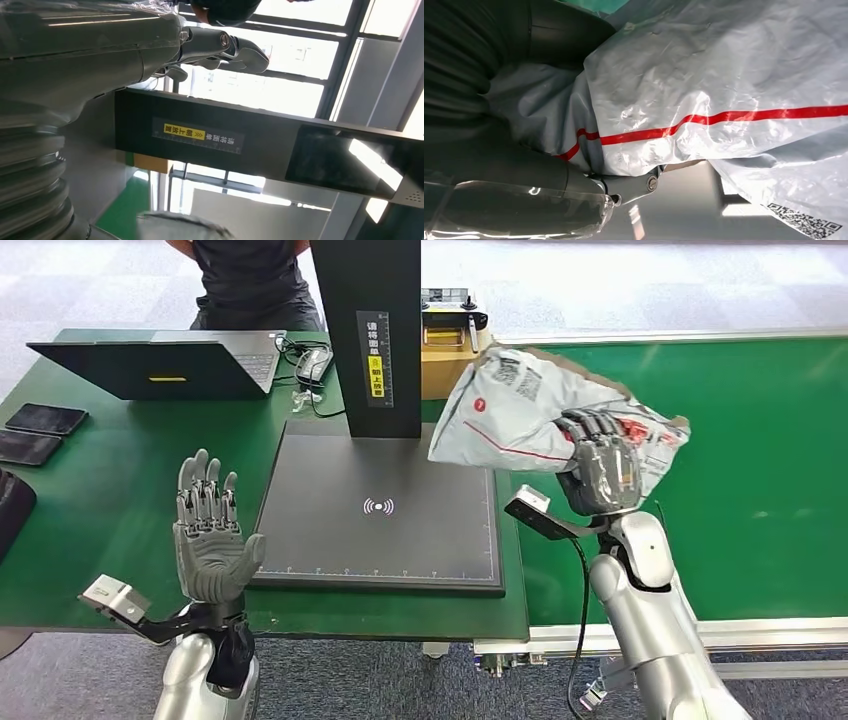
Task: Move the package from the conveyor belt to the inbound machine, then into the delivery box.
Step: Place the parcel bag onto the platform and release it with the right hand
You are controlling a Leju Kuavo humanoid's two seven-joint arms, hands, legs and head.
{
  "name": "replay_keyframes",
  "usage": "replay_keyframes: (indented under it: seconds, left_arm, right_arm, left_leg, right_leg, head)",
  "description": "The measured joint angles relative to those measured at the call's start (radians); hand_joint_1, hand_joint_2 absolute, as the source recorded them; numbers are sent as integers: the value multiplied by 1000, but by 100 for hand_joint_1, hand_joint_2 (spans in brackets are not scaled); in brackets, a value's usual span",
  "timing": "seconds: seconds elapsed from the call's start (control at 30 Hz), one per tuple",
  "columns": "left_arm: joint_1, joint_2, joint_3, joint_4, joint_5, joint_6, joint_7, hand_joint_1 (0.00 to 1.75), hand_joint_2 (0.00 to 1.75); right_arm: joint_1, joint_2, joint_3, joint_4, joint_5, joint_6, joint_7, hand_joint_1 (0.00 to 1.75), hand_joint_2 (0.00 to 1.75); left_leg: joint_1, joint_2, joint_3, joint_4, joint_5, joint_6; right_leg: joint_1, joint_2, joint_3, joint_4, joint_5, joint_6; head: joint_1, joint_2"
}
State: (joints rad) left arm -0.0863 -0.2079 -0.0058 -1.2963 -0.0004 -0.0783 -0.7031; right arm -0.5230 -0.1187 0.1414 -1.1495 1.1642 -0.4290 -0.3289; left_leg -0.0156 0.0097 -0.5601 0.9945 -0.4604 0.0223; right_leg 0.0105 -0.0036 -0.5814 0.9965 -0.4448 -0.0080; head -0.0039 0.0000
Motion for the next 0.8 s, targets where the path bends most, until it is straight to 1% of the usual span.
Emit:
replay_keyframes:
  seconds: [0.07,0.13,0.2,0.27,0.5,0.57,0.63,0.73,0.8]
  left_arm:
    - [2,0,4,-11,0,1,0,0,175]
    - [5,0,7,-20,-1,1,0,0,175]
    - [7,0,10,-25,-1,0,0,0,175]
    - [10,0,12,-29,-2,0,0,0,175]
    - [13,0,18,-35,-3,0,0,0,175]
    - [13,0,20,-35,-4,0,0,0,175]
    - [13,0,20,-35,-6,0,0,0,175]
    - [9,0,21,-34,-15,-4,0,0,175]
    - [4,0,21,-32,-20,-6,0,0,175]
  right_arm:
    - [-59,-1,53,62,-12,100,-36,175,175]
    - [-115,-2,104,126,-21,171,-60,175,175]
    - [-162,-1,143,176,-25,196,-68,175,175]
    - [-193,-1,169,211,-28,202,-70,175,175]
    - [-234,-1,208,276,-28,214,-74,175,175]
    - [-251,0,225,295,-27,249,-84,175,175]
    - [-281,5,257,326,-33,310,-105,175,175]
    - [-344,32,334,386,-66,401,-149,175,175]
    - [-378,54,394,417,-87,437,-179,175,175]
  left_leg:
    - [0,1,0,0,0,0]
    - [0,0,0,0,0,0]
    - [0,-1,0,0,1,0]
    - [0,-2,0,0,1,0]
    - [0,-2,-1,0,1,0]
    - [0,-2,-1,0,1,0]
    - [0,-2,-1,0,1,0]
    - [0,-1,-1,0,1,-1]
    - [0,-1,0,0,2,-1]
  right_leg:
    - [0,1,0,0,0,0]
    - [0,0,0,0,0,0]
    - [0,-1,0,0,0,0]
    - [0,-2,0,0,0,0]
    - [0,-2,-1,0,0,0]
    - [0,-2,0,0,0,0]
    - [0,-2,-1,0,0,0]
    - [0,-1,-1,0,1,0]
    - [0,-1,-2,0,1,-1]
  head:
    - [0,0]
    - [0,0]
    - [0,0]
    - [0,0]
    - [0,0]
    - [0,0]
    - [0,0]
    - [0,0]
    - [0,0]
